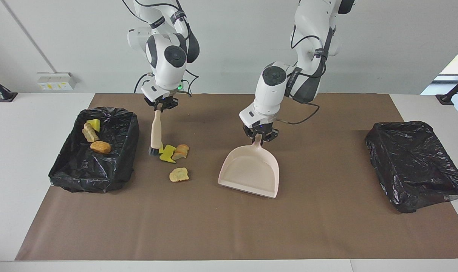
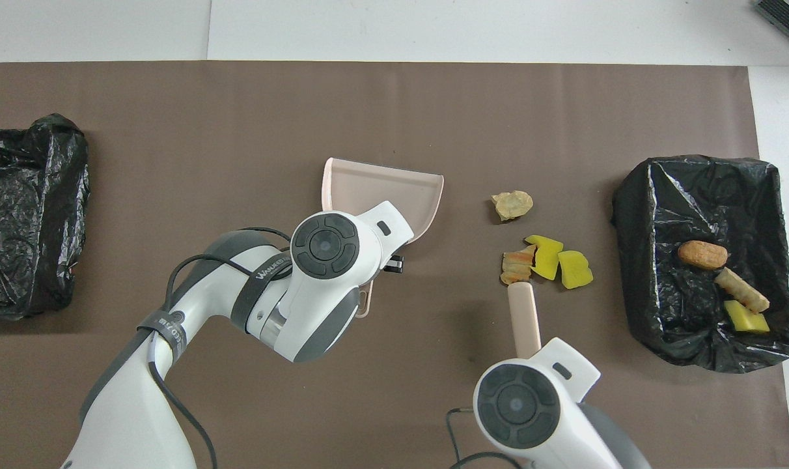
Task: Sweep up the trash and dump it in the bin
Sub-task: 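Grasp the brush with the right gripper and carry it beyond the pieces, then sweep the yellow and brown pieces toward the dustpan with the right gripper, then reach the brush back to the last brown piece with the right gripper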
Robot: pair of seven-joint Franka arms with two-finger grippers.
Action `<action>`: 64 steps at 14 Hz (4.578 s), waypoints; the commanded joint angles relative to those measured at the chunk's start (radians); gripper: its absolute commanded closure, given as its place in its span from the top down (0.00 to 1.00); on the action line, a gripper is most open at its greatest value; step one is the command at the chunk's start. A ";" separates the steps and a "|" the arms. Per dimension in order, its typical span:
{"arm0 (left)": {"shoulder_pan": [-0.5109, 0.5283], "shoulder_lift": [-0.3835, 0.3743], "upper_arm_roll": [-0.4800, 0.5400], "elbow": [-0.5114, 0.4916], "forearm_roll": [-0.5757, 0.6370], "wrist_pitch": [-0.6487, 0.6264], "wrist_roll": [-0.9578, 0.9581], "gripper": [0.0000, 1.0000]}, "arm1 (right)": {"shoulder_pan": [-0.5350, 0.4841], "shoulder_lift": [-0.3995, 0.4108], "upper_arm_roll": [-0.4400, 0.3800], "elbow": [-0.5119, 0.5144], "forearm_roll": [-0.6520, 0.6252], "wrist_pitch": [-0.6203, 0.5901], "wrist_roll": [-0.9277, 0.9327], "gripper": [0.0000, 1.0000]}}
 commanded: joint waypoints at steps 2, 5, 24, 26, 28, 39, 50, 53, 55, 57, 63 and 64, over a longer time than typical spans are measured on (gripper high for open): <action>0.088 -0.118 -0.002 -0.017 0.007 -0.163 0.352 0.00 | -0.057 0.077 0.017 0.000 -0.019 0.093 -0.032 0.00; 0.139 -0.114 -0.002 -0.024 0.007 -0.165 0.570 0.00 | -0.074 0.117 0.019 -0.003 0.062 0.136 -0.092 0.00; -0.064 -0.177 -0.007 -0.310 0.260 -0.010 0.820 0.00 | -0.158 0.059 0.011 0.118 0.110 -0.044 -0.502 0.00; -0.064 -0.177 -0.007 -0.310 0.262 -0.015 0.820 0.00 | -0.122 0.020 0.012 0.063 0.092 -0.035 -0.439 0.00; -0.064 -0.178 -0.007 -0.314 0.263 -0.019 0.820 0.00 | -0.108 0.022 0.012 0.051 0.092 -0.035 -0.407 0.00; -0.044 -0.181 -0.007 -0.335 0.263 -0.001 0.820 0.00 | -0.003 0.125 0.014 -0.002 0.642 0.100 -0.480 0.00; -0.042 -0.192 -0.005 -0.356 0.263 0.005 0.820 0.00 | 0.029 0.100 0.003 0.046 1.191 0.024 -0.456 0.00; -0.035 -0.191 -0.004 -0.356 0.263 0.007 0.820 0.00 | -0.117 0.101 -0.004 0.136 1.114 -0.131 -0.459 0.00; -0.025 -0.191 -0.004 -0.356 0.263 0.007 0.820 0.00 | -0.136 0.140 0.000 0.190 0.817 -0.098 -0.465 0.00; -0.025 -0.191 -0.004 -0.356 0.263 0.007 0.820 0.00 | -0.133 0.163 0.005 0.196 0.533 0.026 -0.463 0.00; -0.016 -0.188 -0.005 -0.356 0.263 0.013 0.820 0.00 | -0.140 0.367 0.003 0.412 0.043 0.040 -0.479 0.00; -0.016 -0.188 -0.005 -0.356 0.263 0.013 0.820 0.00 | -0.133 0.388 0.005 0.417 -0.027 0.049 -0.471 0.00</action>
